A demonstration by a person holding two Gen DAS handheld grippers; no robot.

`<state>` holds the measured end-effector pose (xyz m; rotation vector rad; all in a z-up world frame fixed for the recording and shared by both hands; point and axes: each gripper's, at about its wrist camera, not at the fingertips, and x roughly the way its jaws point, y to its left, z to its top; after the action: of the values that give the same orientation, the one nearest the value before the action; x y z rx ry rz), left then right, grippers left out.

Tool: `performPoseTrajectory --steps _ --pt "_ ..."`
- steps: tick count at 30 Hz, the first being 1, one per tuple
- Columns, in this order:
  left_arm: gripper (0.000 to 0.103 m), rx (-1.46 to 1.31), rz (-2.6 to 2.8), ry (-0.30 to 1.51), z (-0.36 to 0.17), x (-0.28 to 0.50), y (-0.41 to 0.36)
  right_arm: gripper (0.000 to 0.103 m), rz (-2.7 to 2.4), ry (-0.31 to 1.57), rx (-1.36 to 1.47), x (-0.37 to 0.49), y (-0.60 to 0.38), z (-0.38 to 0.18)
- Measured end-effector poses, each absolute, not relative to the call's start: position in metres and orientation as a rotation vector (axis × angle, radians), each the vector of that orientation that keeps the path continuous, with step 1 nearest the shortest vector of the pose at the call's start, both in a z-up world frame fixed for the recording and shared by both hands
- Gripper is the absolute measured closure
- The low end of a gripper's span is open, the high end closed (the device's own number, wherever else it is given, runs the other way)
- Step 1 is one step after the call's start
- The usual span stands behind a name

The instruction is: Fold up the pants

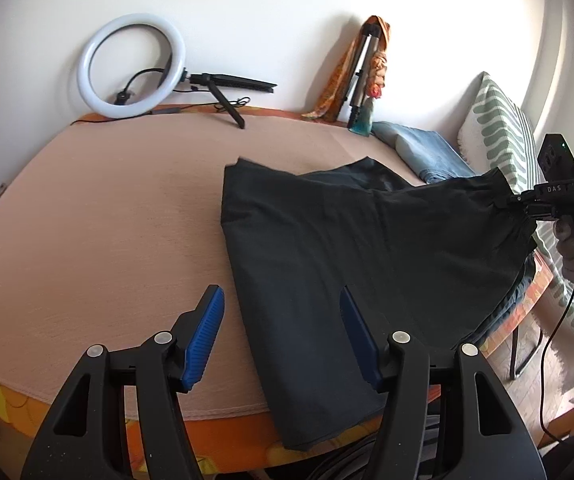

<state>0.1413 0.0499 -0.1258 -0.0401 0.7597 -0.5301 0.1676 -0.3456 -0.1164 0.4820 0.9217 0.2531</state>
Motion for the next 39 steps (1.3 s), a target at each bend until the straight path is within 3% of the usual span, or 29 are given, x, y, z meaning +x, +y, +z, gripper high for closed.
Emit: performPoseTrajectory --steps 19,39 --pt "0.040 0.034 -0.597 0.801 -0.125 0.144 0.010 0.087 0.044 0.958 0.436 0.150 -0.439 -0.124" --pt "0.040 0.103 -0.632 0.882 -0.143 0.143 -0.012 0.086 -0.033 0.999 0.350 0.156 -0.459 -0.148"
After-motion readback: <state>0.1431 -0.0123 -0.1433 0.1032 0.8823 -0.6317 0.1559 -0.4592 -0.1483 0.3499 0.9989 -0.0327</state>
